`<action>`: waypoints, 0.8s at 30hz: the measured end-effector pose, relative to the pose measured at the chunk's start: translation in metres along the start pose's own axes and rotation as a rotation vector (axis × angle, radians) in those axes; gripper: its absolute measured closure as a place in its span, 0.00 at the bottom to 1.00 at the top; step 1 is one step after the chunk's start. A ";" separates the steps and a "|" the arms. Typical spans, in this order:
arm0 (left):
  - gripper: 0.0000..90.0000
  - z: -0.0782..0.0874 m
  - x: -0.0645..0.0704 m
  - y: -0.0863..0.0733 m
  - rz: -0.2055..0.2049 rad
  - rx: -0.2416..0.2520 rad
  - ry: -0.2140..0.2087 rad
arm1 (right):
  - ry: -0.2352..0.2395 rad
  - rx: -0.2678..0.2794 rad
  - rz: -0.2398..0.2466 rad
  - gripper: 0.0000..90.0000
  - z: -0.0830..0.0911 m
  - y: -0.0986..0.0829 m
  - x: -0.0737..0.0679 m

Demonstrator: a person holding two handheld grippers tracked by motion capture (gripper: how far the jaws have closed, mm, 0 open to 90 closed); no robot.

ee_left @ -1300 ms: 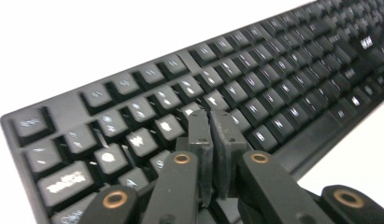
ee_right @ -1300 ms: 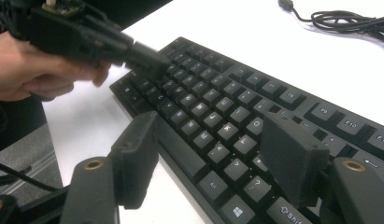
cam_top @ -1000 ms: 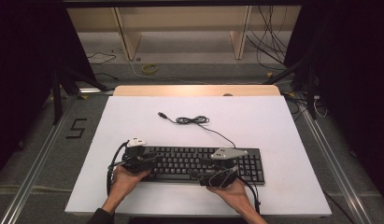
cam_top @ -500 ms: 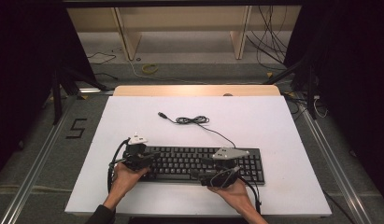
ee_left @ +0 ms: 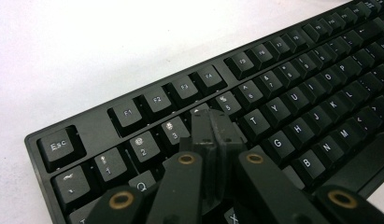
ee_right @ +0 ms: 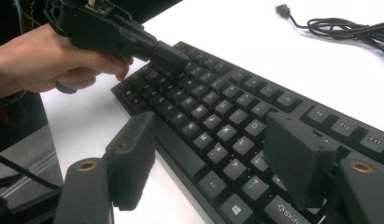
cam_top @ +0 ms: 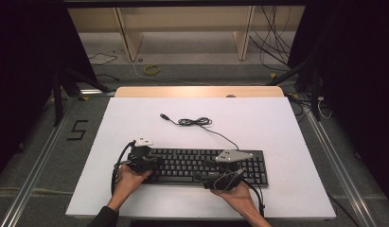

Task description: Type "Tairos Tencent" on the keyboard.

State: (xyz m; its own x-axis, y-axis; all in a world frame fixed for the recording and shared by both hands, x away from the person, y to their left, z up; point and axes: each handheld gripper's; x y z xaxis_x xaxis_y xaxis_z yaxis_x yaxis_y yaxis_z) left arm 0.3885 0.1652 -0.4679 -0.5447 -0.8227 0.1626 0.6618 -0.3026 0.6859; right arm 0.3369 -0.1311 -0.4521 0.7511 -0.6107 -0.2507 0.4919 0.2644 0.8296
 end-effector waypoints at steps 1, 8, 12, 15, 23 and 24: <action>0.99 0.000 0.000 0.000 -0.002 0.000 0.002 | -0.001 0.001 0.000 0.39 0.000 0.000 0.000; 0.99 -0.002 0.001 -0.001 -0.006 -0.011 0.002 | -0.001 0.000 -0.003 0.39 0.000 0.000 0.000; 0.99 -0.005 0.002 -0.004 0.001 -0.015 -0.005 | -0.001 -0.001 -0.003 0.39 0.000 0.000 0.000; 0.99 -0.005 0.003 -0.004 -0.005 -0.019 0.000 | -0.001 0.001 -0.004 0.39 0.000 0.000 0.000; 0.99 -0.004 0.003 -0.003 0.004 -0.013 0.000 | 0.001 -0.001 -0.001 0.39 -0.001 0.000 -0.001; 0.98 -0.003 0.003 -0.003 0.005 -0.010 0.005 | 0.001 -0.001 -0.001 0.39 -0.001 0.000 0.000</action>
Point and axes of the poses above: each handheld gripper's, and its own axes: z roughly backward along the jaws, y roughly out of its top, x roughly to its right
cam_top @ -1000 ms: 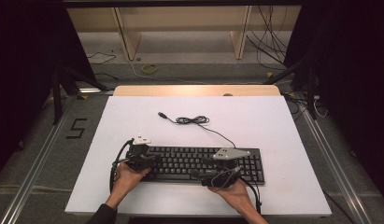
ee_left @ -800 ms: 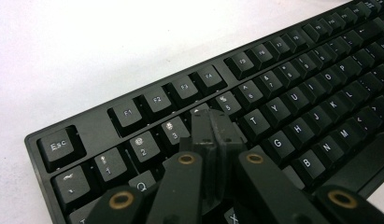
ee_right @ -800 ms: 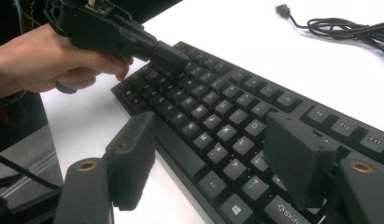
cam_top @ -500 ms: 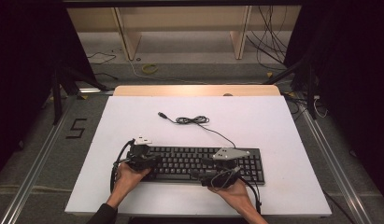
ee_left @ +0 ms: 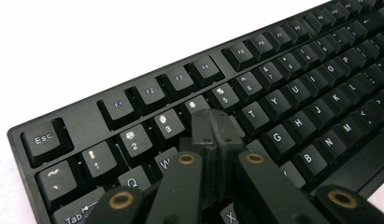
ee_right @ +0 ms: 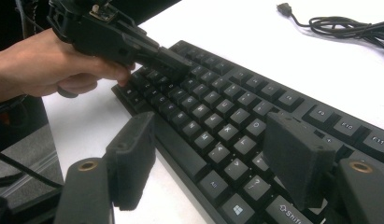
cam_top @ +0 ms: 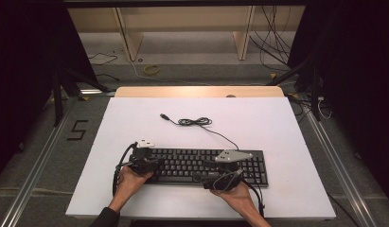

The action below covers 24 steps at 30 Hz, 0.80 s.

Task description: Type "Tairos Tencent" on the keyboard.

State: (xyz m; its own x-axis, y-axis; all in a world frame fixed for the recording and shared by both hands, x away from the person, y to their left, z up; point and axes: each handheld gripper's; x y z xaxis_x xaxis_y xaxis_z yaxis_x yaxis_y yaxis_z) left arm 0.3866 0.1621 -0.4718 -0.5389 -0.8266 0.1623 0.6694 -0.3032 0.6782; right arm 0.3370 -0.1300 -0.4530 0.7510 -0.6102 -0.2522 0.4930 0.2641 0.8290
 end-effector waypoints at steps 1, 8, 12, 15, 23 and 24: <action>0.98 0.001 0.000 0.000 0.003 0.005 -0.003 | 0.000 0.000 -0.001 0.39 0.000 0.000 0.000; 0.97 0.007 0.000 0.002 0.014 0.027 -0.011 | -0.002 0.002 -0.003 0.39 0.001 0.000 0.001; 0.95 0.009 0.000 0.002 0.017 0.041 -0.015 | -0.001 0.001 -0.002 0.39 0.000 0.000 0.001; 0.92 0.011 0.001 0.003 0.018 0.048 -0.022 | -0.001 -0.001 -0.002 0.39 0.000 0.000 0.001; 0.79 0.015 0.003 0.003 0.019 0.067 -0.038 | 0.000 -0.003 0.000 0.40 -0.001 0.000 0.000; 0.77 0.017 0.002 0.003 0.019 0.070 -0.039 | 0.000 -0.002 0.000 0.40 -0.001 0.000 0.000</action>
Point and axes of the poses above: each handheld gripper's, and its own axes: z roughly backward along the jaws, y roughly out of its top, x roughly to its right
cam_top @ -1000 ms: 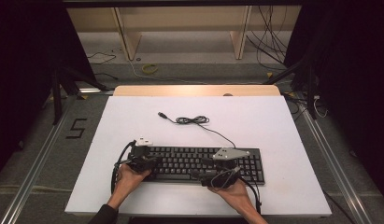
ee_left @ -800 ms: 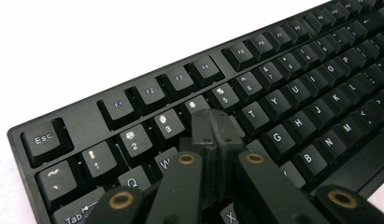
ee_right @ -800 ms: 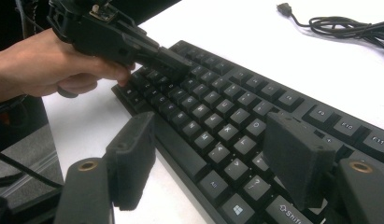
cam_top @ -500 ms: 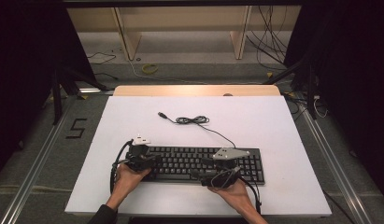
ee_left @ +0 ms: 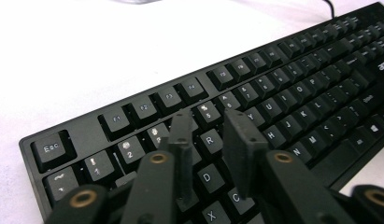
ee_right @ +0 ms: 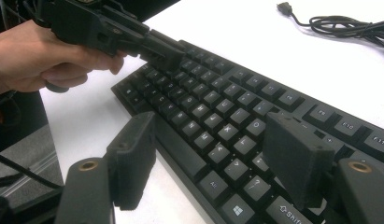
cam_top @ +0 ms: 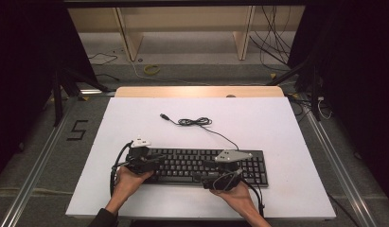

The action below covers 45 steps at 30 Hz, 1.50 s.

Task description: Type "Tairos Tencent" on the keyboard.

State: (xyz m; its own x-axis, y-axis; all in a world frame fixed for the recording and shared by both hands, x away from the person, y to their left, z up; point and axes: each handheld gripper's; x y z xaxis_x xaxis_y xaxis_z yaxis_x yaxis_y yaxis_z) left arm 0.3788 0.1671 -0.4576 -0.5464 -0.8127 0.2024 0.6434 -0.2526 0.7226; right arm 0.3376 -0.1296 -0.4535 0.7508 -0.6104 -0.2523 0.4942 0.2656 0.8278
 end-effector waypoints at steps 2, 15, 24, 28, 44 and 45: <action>0.76 0.002 -0.001 0.000 -0.001 0.002 -0.004 | 0.000 -0.001 -0.001 0.40 0.000 0.000 0.000; 0.62 0.007 -0.002 -0.001 0.020 0.023 -0.007 | 0.003 -0.004 -0.001 0.40 -0.002 0.000 0.000; 0.49 0.011 -0.003 -0.003 0.037 0.044 -0.012 | 0.003 -0.009 -0.002 0.40 -0.004 0.001 0.000; 0.46 0.014 -0.004 -0.004 0.038 0.049 -0.011 | 0.004 -0.013 -0.004 0.40 -0.006 0.002 0.000; 0.38 0.024 -0.004 -0.010 0.049 0.089 -0.007 | 0.008 -0.035 -0.018 0.56 -0.017 0.009 -0.001; 0.37 0.025 -0.004 -0.010 0.042 0.092 -0.007 | 0.008 -0.038 -0.023 0.58 -0.019 0.010 -0.001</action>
Point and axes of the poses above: each handheld gripper's, and its own axes: z roughly backward along the jaws, y roughly out of its top, x roughly to its right
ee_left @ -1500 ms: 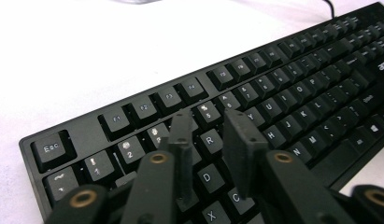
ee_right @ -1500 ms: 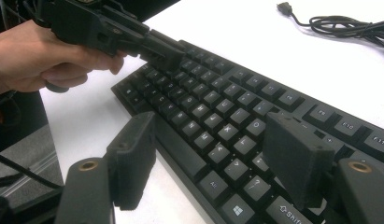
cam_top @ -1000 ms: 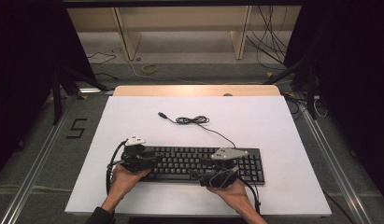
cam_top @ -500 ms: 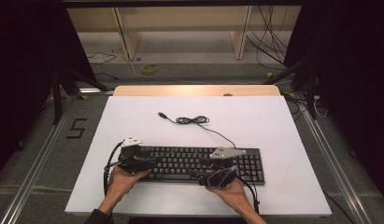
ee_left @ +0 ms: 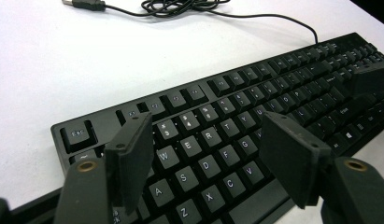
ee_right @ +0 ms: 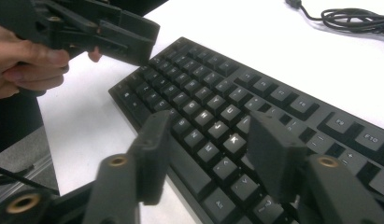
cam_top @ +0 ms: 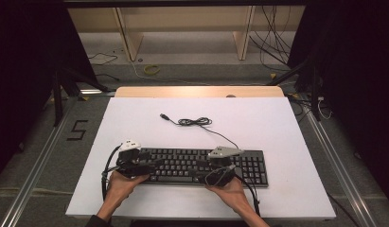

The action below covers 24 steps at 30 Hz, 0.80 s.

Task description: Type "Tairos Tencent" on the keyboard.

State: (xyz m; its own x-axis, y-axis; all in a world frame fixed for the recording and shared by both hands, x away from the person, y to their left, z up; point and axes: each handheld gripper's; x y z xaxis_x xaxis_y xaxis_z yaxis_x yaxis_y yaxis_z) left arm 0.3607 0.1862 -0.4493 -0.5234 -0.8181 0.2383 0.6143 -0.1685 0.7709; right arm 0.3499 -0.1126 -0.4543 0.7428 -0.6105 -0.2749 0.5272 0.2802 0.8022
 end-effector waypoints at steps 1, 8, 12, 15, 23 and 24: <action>0.37 0.001 0.000 -0.001 0.001 0.005 -0.002 | 0.001 -0.003 0.000 0.61 -0.001 0.001 0.000; 0.36 0.009 0.002 -0.004 0.003 0.041 -0.004 | 0.004 -0.031 -0.007 0.79 -0.011 0.003 -0.001; 0.34 0.013 0.003 -0.006 -0.004 0.061 -0.010 | 0.003 -0.054 0.003 0.87 -0.017 0.003 -0.002; 0.34 0.015 0.005 -0.008 -0.001 0.077 -0.015 | 0.004 -0.067 0.011 0.92 -0.021 0.004 -0.004; 0.32 0.021 0.007 -0.013 -0.012 0.090 -0.025 | -0.009 -0.109 0.036 1.00 -0.038 0.007 -0.010; 0.32 0.021 0.007 -0.013 -0.012 0.093 -0.026 | -0.011 -0.115 0.040 1.00 -0.040 0.007 -0.010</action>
State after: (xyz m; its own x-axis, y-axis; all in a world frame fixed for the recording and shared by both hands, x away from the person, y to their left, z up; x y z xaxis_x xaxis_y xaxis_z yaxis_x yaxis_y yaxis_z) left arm 0.3366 0.1943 -0.4457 -0.5467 -0.8013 0.2430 0.5510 -0.1258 0.8250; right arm 0.3622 -0.0748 -0.4672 0.7600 -0.6050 -0.2375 0.5414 0.3870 0.7464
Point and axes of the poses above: each handheld gripper's, and its own axes: z roughly backward along the jaws, y roughly out of its top, x roughly to its right
